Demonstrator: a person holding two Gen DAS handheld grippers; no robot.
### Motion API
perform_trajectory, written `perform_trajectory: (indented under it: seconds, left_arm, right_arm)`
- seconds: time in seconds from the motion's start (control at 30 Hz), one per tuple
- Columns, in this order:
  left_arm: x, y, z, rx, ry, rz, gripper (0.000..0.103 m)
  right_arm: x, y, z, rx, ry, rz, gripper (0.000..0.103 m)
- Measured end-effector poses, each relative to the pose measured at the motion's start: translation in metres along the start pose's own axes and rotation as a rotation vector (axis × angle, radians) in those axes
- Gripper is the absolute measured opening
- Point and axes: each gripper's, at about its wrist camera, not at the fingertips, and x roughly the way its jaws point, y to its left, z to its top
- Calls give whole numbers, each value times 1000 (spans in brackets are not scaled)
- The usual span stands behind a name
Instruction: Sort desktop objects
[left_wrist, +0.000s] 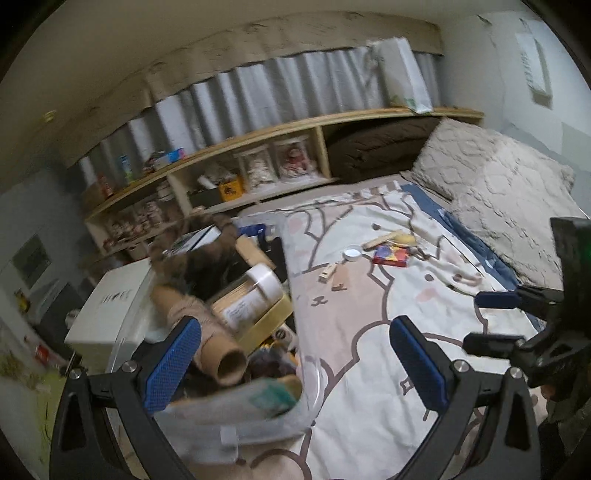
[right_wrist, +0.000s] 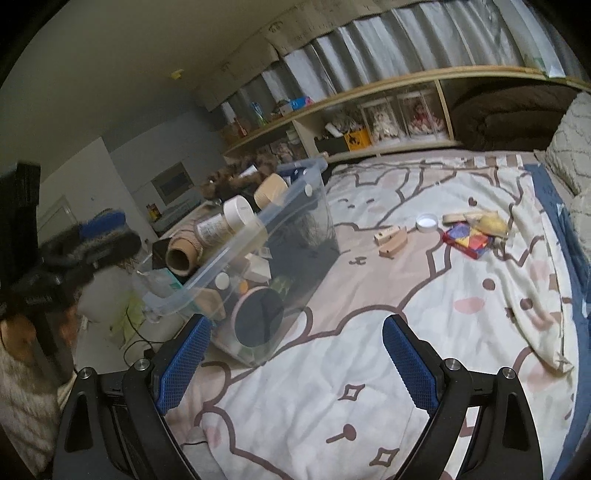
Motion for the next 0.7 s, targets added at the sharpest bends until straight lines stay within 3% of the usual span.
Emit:
perform_trajectory:
  seconds: [0.37, 0.7]
  left_arm:
    - [-42, 6, -29, -214, -111, 96, 103]
    - [-55, 0, -57, -282, -124, 177, 103]
  right_arm:
    - [-28, 28, 4, -101, -103, -34, 97]
    - [-47, 42, 0, -192, -206, -100, 103]
